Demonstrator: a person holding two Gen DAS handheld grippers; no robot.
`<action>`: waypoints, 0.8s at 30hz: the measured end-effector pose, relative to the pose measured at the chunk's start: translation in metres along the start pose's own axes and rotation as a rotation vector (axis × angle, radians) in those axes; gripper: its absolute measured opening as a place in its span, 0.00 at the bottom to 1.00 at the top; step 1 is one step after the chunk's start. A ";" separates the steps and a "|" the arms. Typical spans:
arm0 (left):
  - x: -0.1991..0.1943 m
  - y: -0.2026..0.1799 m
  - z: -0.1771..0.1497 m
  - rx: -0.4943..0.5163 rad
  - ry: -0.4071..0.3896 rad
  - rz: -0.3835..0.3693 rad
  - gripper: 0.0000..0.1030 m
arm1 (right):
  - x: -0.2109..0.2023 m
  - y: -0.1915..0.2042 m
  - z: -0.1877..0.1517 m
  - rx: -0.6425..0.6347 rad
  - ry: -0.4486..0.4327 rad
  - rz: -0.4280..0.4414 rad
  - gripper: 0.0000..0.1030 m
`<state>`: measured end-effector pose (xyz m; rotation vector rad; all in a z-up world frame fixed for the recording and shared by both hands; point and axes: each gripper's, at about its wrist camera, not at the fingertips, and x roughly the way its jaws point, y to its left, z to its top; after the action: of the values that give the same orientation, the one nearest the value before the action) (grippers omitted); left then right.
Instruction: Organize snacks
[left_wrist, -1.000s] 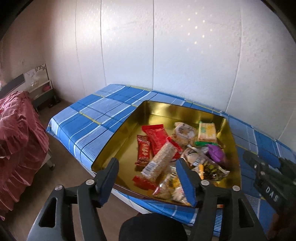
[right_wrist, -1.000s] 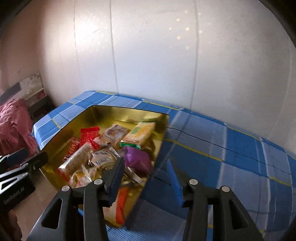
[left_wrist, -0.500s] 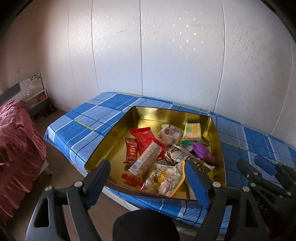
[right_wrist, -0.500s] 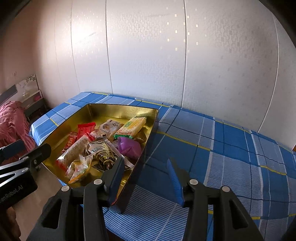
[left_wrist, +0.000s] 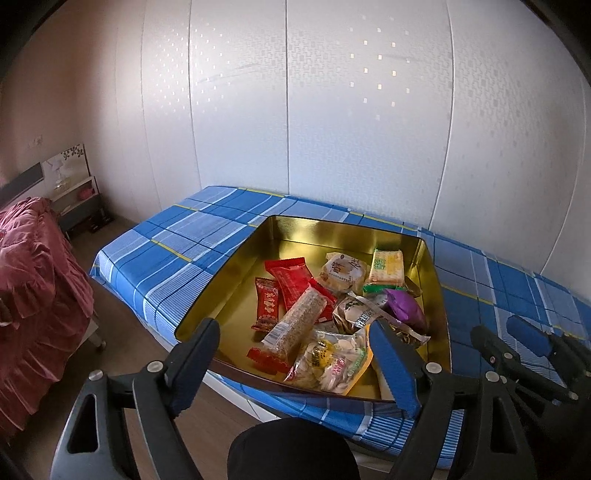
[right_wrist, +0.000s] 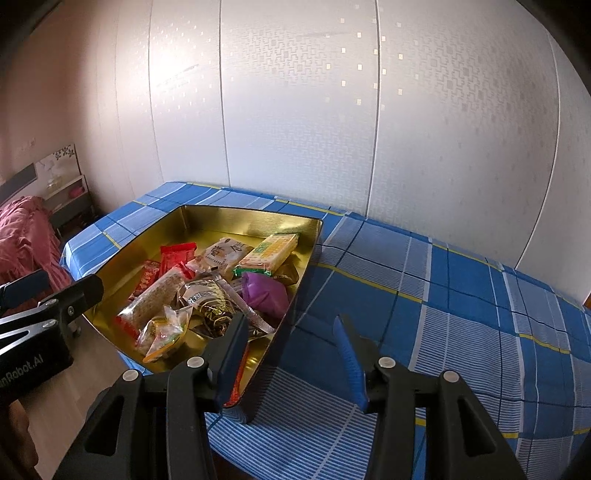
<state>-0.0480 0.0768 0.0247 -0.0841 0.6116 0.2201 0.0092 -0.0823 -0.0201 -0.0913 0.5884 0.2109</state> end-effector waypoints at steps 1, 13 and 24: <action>0.000 0.000 0.000 -0.001 0.000 -0.001 0.81 | 0.000 0.000 0.000 -0.001 0.000 -0.001 0.48; -0.002 0.003 0.001 -0.008 -0.001 0.002 0.81 | 0.000 0.002 -0.001 -0.010 0.005 0.002 0.48; -0.002 0.004 0.000 -0.007 0.000 0.002 0.82 | 0.000 0.002 -0.002 -0.008 0.007 0.004 0.48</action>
<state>-0.0502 0.0801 0.0260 -0.0904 0.6108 0.2241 0.0081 -0.0809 -0.0220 -0.0990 0.5952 0.2173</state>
